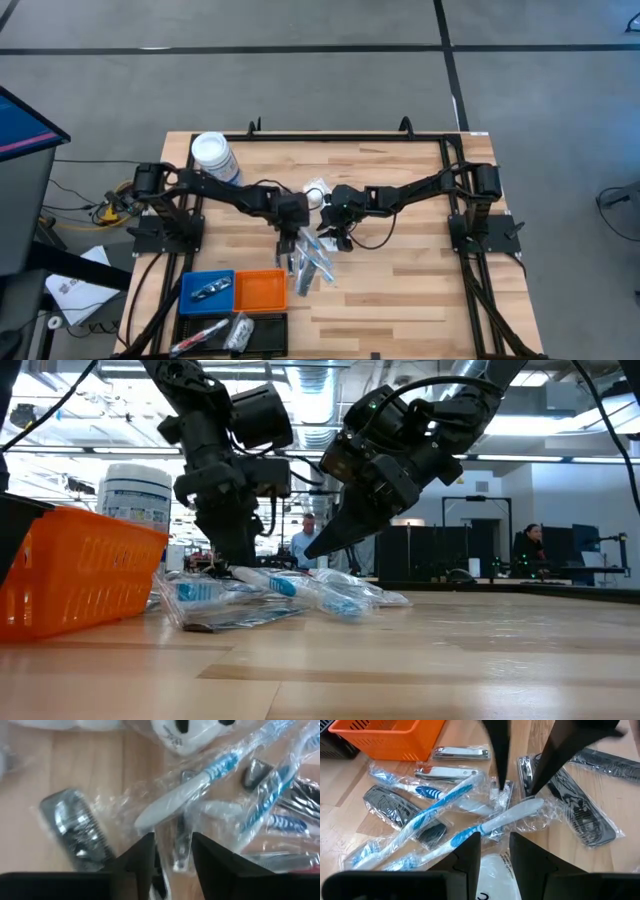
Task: Pick & Place Travel size toiletries
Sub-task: Put the top left nail cutter into the orange basket, then move the bottom left nail cutter in between the top and bottom nail cutter
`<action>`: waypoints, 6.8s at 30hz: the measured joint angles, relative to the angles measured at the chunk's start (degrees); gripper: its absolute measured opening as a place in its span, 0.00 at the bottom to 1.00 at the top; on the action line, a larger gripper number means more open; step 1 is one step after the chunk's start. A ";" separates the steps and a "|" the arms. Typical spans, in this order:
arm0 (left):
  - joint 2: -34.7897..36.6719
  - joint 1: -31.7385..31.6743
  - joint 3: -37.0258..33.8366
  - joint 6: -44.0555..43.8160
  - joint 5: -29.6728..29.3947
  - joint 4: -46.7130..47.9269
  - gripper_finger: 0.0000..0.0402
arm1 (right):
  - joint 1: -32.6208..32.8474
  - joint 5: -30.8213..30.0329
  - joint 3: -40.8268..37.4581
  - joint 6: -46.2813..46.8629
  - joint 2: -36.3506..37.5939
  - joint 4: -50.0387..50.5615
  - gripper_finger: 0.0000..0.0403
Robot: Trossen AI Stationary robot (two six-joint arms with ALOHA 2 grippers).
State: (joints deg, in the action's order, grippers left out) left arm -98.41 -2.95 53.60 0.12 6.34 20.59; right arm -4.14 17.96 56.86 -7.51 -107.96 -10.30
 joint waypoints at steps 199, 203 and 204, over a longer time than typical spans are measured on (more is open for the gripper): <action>-1.18 -5.52 10.91 1.18 28.68 15.76 0.00 | 1.81 -0.02 0.02 1.53 -0.13 1.21 0.24; -1.24 -3.89 10.88 1.18 28.27 15.99 0.00 | 1.81 -0.02 0.02 1.53 -0.13 1.06 0.24; -1.50 -3.39 10.88 1.17 27.20 15.55 0.00 | 1.81 -0.02 0.02 1.51 -0.13 1.04 0.24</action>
State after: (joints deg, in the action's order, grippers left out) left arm -99.90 -6.35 64.49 1.29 33.54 36.14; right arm -2.33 17.93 56.88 -6.00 -108.09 -9.26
